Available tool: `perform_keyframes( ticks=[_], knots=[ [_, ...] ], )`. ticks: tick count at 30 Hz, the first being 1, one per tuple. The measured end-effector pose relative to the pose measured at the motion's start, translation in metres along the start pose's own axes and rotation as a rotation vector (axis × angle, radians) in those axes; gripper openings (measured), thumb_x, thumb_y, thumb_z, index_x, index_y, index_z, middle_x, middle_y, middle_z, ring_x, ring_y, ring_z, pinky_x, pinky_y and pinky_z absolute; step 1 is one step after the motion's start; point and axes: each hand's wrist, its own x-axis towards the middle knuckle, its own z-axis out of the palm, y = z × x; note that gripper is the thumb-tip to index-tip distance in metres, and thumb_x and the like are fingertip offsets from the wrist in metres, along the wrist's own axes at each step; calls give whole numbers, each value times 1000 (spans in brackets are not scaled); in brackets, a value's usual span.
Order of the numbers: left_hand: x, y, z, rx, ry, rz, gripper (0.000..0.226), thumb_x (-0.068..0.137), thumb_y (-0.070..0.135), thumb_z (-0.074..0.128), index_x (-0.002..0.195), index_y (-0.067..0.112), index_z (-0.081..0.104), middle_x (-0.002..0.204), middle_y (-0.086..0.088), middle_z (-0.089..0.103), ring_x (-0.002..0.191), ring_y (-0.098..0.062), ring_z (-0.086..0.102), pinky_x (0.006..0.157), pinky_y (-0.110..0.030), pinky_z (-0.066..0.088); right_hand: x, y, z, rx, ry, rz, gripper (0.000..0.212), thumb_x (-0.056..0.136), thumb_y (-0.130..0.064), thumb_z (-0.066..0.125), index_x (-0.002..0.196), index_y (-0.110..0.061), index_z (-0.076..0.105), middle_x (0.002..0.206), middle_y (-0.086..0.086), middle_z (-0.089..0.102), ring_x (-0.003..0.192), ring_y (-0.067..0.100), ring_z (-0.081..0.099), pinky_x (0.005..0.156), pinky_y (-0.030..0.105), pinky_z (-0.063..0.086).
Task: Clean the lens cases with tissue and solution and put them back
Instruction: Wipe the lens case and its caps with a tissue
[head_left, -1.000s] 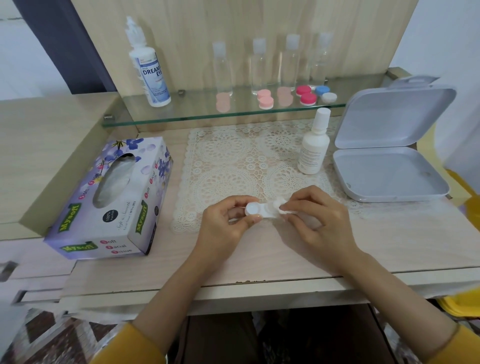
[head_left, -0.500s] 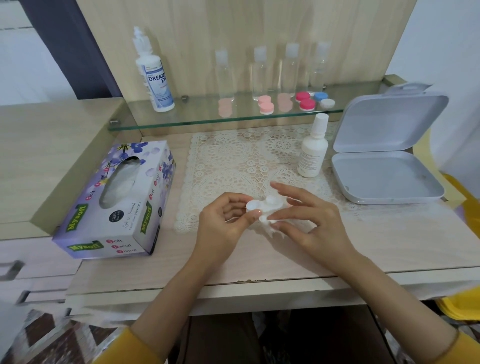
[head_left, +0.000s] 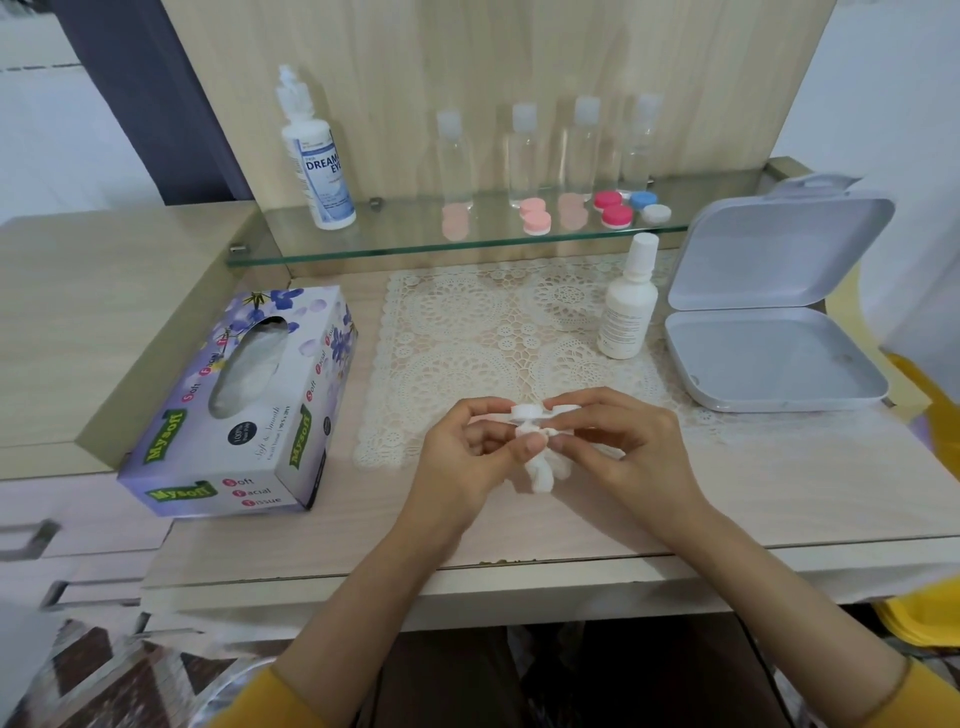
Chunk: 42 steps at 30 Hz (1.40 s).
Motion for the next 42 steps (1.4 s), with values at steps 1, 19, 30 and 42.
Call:
perform_keyframes(
  ticks=[1, 19, 30, 42],
  knots=[
    [-1, 0, 1, -9, 26, -3, 49, 58, 25, 72, 102, 10, 56, 75, -8, 65, 59, -2, 59, 53, -10, 41, 0, -1, 1, 19, 5, 20, 19, 73, -29, 64, 84, -16, 74, 92, -5, 67, 85, 5, 65, 69, 19, 54],
    [0, 6, -13, 2, 79, 95, 6, 89, 7, 53, 84, 10, 51, 63, 4, 64, 56, -8, 59, 46, -17, 43, 3, -8, -9, 156, -29, 305, 28, 80, 4, 64, 84, -23, 72, 67, 3, 68, 59, 21, 66, 69, 35, 56],
    [1, 5, -15, 49, 42, 109, 11, 71, 3, 70, 75, 13, 67, 67, 9, 69, 65, -2, 63, 56, -14, 48, 8, -14, -10, 183, -36, 377, 36, 81, 10, 59, 98, -21, 64, 72, 9, 65, 56, 24, 63, 63, 34, 57],
    [8, -4, -11, 135, 14, 113, 18, 78, 3, 68, 89, 13, 58, 78, 4, 72, 75, -7, 67, 56, -24, 53, 3, -19, -7, 187, -52, 455, 23, 82, 9, 59, 78, -13, 65, 61, 5, 65, 52, 22, 64, 62, 35, 57]
  ],
)
